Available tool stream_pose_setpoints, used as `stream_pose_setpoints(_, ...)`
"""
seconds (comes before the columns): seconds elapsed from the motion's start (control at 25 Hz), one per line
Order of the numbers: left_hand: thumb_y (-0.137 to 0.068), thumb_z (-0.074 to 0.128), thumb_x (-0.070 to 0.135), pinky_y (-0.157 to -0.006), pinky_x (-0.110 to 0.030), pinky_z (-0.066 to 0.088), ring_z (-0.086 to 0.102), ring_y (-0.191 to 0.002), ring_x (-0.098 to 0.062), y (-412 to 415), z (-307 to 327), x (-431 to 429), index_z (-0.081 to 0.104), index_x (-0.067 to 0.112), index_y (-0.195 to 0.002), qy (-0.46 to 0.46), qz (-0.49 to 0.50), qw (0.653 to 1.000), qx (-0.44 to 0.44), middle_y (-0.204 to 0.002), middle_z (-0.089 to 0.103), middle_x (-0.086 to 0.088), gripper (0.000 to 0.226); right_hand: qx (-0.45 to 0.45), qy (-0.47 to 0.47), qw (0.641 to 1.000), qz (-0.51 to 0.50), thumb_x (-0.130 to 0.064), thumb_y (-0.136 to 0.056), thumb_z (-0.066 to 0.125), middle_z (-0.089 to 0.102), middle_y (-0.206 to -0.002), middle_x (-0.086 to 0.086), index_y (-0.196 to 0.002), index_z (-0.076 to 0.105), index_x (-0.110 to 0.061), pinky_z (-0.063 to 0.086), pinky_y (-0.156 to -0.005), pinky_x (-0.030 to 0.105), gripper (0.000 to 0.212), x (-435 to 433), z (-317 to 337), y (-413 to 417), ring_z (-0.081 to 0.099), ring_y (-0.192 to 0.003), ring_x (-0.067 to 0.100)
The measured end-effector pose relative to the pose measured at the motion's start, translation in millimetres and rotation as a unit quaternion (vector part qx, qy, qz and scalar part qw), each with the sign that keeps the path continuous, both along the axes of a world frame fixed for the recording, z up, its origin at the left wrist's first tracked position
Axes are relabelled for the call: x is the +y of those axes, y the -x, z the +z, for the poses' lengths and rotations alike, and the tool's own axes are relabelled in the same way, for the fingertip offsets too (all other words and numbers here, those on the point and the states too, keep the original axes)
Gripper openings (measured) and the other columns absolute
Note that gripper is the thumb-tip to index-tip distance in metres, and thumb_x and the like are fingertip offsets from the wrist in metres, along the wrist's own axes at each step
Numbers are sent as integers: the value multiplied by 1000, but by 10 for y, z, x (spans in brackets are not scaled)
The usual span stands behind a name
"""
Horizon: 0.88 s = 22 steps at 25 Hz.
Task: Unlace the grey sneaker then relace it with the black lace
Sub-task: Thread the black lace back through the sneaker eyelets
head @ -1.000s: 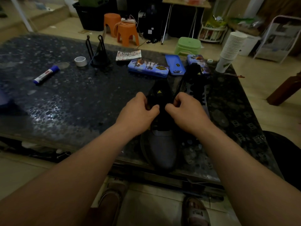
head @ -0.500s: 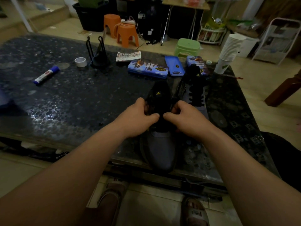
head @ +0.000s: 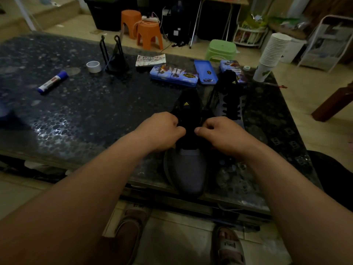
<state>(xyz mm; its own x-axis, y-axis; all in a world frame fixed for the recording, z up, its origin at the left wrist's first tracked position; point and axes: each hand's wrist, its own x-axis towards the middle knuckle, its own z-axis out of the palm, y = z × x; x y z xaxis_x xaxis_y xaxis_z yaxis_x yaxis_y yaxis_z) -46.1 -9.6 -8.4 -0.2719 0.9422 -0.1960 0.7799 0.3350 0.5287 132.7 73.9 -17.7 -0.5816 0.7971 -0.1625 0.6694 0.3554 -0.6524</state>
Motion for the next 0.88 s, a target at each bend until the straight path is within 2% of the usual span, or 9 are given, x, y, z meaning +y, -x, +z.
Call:
stream_pose_setpoints(0.12, -103, 59, 37, -70, -42, 59, 68, -79, -28, 97, -3, -145, 64, 11, -89, 16, -32, 993, -109, -83, 66, -6, 30, 66, 117, 991, 14, -39, -97, 71, 67, -76, -1, -85, 72, -17, 56, -72, 37, 25, 36, -68, -111, 63, -73, 12)
stream_pose_setpoints(0.16, -104, 59, 35, -77, -48, 61, 70, -84, -30, 107, -14, -187, 65, 10, -93, 19, -34, 991, -131, -89, 68, -8, 28, 80, 139, 987, 8, -33, -96, 72, 69, -79, -1, -87, 73, -16, 57, -78, 40, 19, 44, -92, -122, 65, -78, 13)
stream_pose_setpoints(0.24, -102, 64, 34, -82, -50, 62, 72, -90, -29, 91, -51, -220, 67, 11, -91, 10, -21, 990, -140, -100, 72, -11, 25, 96, 159, 983, -6, -22, -95, 73, 71, -81, 1, -85, 74, -15, 56, -82, 39, 12, 35, -101, -96, 66, -82, 15)
stream_pose_setpoints(0.32, -99, 68, 33, -82, -51, 62, 73, -92, -29, 62, -79, -206, 68, 13, -85, -8, 0, 988, -153, -101, 74, -13, 24, 125, 194, 973, -30, -15, -95, 70, 71, -82, 1, -83, 72, -16, 54, -83, 39, 12, -3, -92, -42, 66, -87, 18)
stream_pose_setpoints(0.44, -98, 66, 27, -80, -50, 61, 65, -83, -22, 31, -93, -182, 69, 14, -84, -7, 20, 980, -196, -92, 70, -12, 19, 162, 240, 955, -64, -13, -95, 66, 69, -76, -5, -76, 66, -21, 54, -86, 43, 21, -12, -110, -1, 65, -90, 19)
stream_pose_setpoints(0.56, -99, 62, 29, -82, -51, 62, 62, -87, -23, 6, -113, -151, 73, 14, -85, 8, 74, 967, -243, -99, 72, -20, 23, 167, 238, 954, -76, -17, -98, 63, 69, -80, -3, -78, 67, -21, 55, -88, 43, 21, -18, -115, 4, 66, -91, 20)
stream_pose_setpoints(0.64, -97, 64, 28, -76, -46, 61, 62, -85, -23, -27, -123, -112, 75, 10, -86, 7, 106, 962, -253, -93, 70, -19, 23, 171, 234, 953, -83, -20, -100, 63, 70, -81, -1, -81, 69, -19, 55, -85, 40, 21, -20, -108, 7, 67, -89, 19)
stream_pose_setpoints(0.76, -89, 68, 23, -64, -31, 44, 55, -78, -22, -78, -135, -79, 75, 11, -80, -10, 164, 944, -286, -81, 63, -11, 16, 165, 226, 956, -89, -23, -98, 66, 72, -81, 0, -81, 72, -17, 57, -86, 42, 19, -23, -117, 25, 70, -90, 22)
stream_pose_setpoints(0.88, -84, 67, 21, -61, -28, 39, 54, -73, -21, -87, -175, -45, 68, 16, -67, -25, 182, 935, -302, -71, 61, -7, 18, 145, 197, 964, -100, -22, -96, 65, 74, -91, 15, -94, 74, -2, 60, -87, 49, 22, -6, -146, 28, 73, -95, 35)
